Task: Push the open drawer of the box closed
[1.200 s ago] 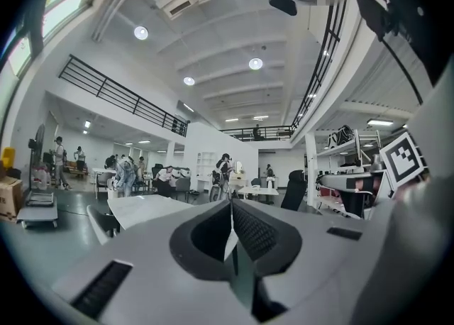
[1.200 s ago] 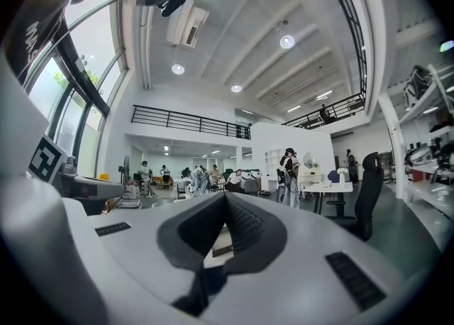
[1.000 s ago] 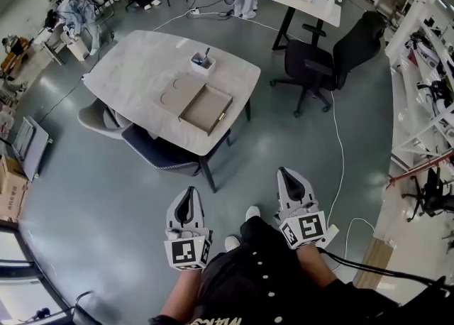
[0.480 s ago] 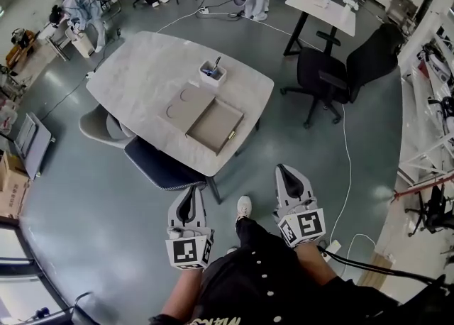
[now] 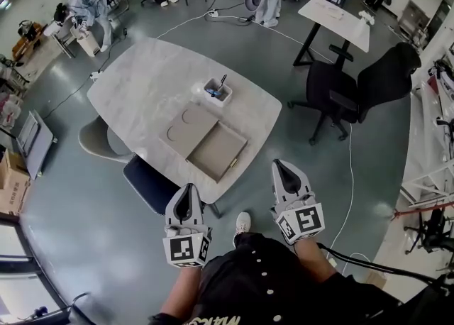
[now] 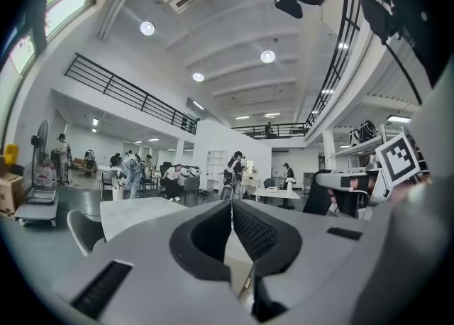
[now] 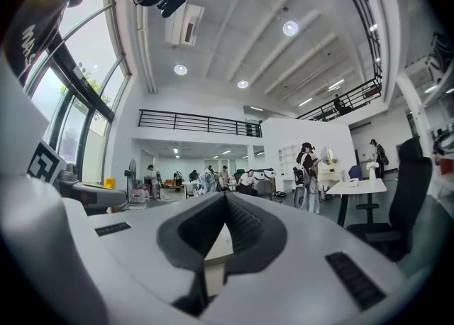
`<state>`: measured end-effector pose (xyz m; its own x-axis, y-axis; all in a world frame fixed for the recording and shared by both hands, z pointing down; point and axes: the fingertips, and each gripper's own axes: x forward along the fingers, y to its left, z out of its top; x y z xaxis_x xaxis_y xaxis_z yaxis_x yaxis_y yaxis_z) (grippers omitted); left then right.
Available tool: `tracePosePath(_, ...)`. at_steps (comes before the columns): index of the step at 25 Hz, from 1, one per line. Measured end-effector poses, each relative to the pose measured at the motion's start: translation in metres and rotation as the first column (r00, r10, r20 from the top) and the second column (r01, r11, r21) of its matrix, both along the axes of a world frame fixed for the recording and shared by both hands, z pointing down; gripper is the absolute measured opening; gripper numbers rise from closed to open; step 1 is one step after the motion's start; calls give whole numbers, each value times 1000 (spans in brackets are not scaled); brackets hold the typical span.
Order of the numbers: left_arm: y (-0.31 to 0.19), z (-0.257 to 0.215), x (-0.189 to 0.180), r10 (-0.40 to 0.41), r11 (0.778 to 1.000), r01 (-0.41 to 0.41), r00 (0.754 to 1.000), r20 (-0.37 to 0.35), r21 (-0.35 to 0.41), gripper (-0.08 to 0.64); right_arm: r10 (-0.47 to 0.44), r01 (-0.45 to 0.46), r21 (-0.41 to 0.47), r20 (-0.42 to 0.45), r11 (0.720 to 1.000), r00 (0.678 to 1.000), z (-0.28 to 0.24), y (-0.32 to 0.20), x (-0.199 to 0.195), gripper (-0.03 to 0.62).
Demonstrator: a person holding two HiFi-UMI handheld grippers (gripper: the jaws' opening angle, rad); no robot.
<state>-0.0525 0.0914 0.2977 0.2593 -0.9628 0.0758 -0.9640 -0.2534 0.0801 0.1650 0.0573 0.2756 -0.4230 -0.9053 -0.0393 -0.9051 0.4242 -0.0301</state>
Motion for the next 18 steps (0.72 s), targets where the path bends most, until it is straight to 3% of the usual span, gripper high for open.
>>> tracePosePath(7, -44, -4, 10, -32, 999, 32, 999, 12, 3, 18, -34, 34, -22, 9, 999, 999, 6, -49, 9, -3)
tracePosePath(18, -57, -5, 0, -78, 997, 78, 996, 38, -10, 18, -77, 79, -56, 31, 995, 997, 14, -87, -4, -3)
